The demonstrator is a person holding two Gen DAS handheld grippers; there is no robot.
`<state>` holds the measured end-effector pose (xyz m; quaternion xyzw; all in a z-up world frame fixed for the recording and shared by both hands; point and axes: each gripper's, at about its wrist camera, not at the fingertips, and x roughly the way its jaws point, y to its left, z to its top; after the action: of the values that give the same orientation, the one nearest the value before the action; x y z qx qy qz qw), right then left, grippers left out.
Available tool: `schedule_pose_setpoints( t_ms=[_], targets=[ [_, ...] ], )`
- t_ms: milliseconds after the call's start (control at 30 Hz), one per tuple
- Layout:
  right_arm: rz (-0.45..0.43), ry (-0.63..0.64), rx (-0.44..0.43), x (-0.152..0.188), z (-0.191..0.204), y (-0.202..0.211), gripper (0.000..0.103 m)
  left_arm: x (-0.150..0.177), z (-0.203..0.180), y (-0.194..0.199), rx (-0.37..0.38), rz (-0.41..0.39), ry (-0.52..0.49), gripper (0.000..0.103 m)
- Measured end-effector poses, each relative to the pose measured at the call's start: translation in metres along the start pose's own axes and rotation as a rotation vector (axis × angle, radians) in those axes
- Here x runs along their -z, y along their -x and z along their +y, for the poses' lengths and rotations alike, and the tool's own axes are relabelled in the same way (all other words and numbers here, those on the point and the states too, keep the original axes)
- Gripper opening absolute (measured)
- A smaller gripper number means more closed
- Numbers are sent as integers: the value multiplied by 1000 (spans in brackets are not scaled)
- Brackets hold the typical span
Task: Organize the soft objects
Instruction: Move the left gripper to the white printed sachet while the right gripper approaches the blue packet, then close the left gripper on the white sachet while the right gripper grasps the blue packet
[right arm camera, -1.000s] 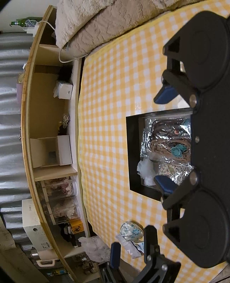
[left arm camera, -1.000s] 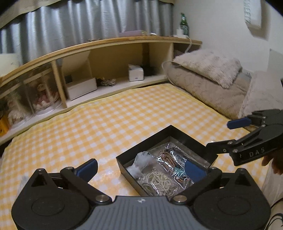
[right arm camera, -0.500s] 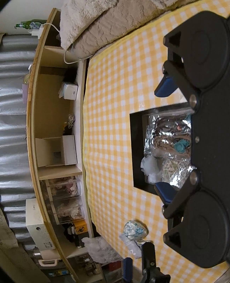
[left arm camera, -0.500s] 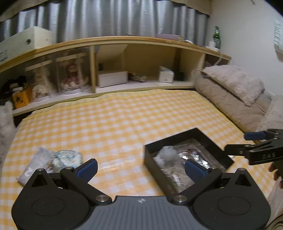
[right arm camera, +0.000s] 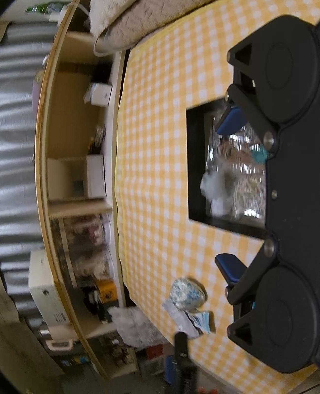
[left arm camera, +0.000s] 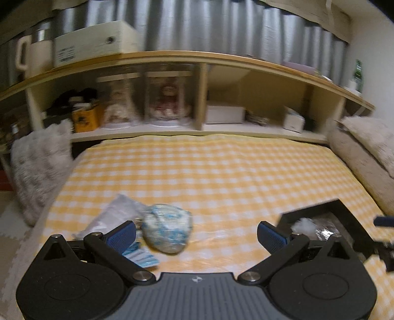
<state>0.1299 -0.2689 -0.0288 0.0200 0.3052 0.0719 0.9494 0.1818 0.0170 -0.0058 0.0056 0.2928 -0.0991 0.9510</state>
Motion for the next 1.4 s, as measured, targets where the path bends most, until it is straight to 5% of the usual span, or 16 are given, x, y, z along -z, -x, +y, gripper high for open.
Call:
schedule_pose_setpoints(
  t_ms=[567, 967, 1267, 1400],
  targets=[
    [7, 143, -172, 18, 72, -46, 103, 19, 64, -73, -160, 121, 164, 103],
    [163, 333, -310, 51, 126, -80, 103, 35, 92, -119, -166, 207, 276, 101],
    [227, 405, -392, 64, 149, -98, 103, 44, 91, -136, -144, 220, 290, 92],
    [247, 375, -417, 63, 152, -104, 101, 43, 88, -139, -161, 210, 278, 75]
  ],
)
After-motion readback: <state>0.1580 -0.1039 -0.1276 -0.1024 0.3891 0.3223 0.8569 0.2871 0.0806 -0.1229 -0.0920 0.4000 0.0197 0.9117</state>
